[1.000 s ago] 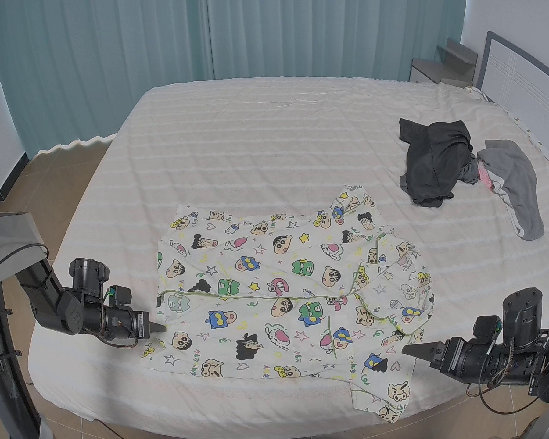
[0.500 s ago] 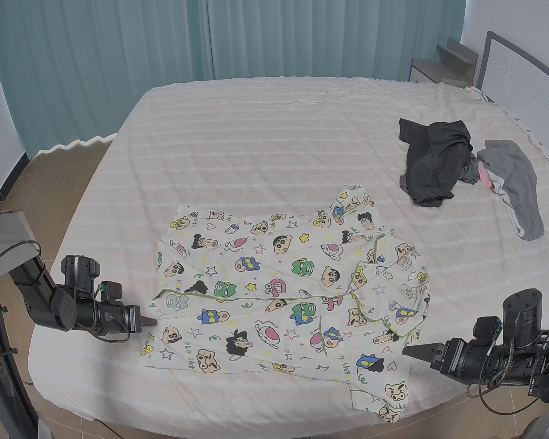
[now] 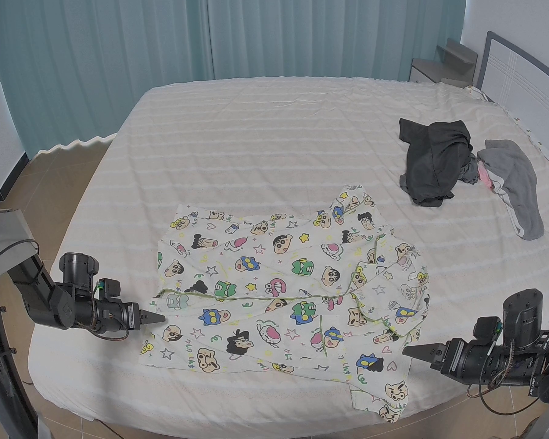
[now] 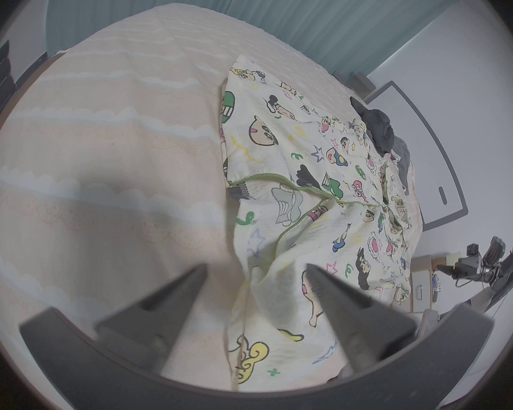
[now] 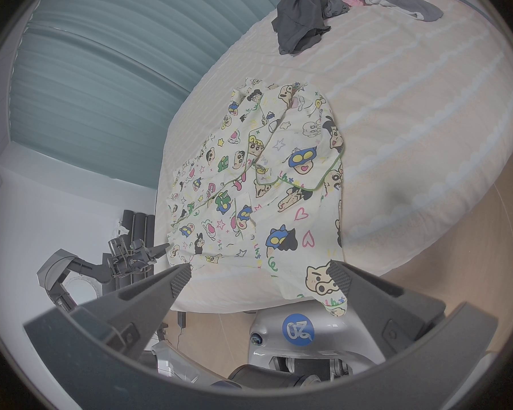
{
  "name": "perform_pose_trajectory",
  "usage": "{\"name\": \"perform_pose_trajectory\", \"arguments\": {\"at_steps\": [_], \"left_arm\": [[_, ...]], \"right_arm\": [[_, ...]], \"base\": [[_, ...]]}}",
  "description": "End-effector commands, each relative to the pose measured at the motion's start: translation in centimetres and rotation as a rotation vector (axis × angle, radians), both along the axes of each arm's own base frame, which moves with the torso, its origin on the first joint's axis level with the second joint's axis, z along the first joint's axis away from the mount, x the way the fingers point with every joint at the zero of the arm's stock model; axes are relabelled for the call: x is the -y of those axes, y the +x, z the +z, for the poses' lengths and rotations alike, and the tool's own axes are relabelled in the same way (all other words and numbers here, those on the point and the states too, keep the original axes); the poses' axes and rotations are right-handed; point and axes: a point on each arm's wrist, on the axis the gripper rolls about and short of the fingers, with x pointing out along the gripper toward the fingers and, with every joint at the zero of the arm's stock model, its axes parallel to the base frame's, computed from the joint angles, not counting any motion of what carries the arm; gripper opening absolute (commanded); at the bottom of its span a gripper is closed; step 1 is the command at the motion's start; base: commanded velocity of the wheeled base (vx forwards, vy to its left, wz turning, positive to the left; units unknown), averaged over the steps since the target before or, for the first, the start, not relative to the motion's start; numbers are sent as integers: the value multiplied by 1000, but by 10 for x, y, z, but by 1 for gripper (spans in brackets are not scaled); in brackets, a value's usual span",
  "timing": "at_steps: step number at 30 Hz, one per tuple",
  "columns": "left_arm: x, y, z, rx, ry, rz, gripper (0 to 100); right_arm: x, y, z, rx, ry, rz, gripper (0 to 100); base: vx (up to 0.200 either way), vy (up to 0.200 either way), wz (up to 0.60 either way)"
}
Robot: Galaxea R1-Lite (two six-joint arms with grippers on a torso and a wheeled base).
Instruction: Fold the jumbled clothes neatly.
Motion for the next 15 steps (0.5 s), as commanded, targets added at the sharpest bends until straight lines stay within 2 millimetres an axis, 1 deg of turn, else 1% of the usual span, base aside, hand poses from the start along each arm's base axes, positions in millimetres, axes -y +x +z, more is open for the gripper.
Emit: {"name": "perform_pose_trajectory", "arguments": {"at_steps": [1, 3, 6, 8, 9, 10, 11, 13, 15], "left_arm": [[0, -7, 13, 10, -18, 22, 100], [0, -14, 22, 10, -42, 51, 100], [2, -31, 40, 2, -98, 107, 100], [3, -41, 45, -8, -118, 127, 100], [3, -43, 46, -9, -120, 129, 100], [5, -52, 50, -16, -134, 141, 100], [5, -54, 50, -19, -136, 143, 100], [8, -68, 51, -44, -150, 153, 100], [8, -71, 51, -49, -153, 155, 100]], "right_arm": [[0, -1, -1, -3, -3, 2, 100], [0, -1, -2, -10, -9, 4, 100], [1, -2, -4, -17, -16, 7, 100], [0, -2, -4, -17, -18, 9, 100], [1, -2, -4, -19, -18, 9, 100], [0, -3, -4, -18, -19, 14, 100], [0, -3, -4, -18, -20, 15, 100], [-1, -3, -4, -19, -22, 15, 100], [-1, -3, -4, -19, -22, 15, 100]], "base": [[0, 0, 0], [0, 0, 0], [0, 0, 0], [0, 0, 0], [0, 0, 0], [0, 0, 0], [0, 0, 0], [0, 0, 0], [0, 0, 0]]}}
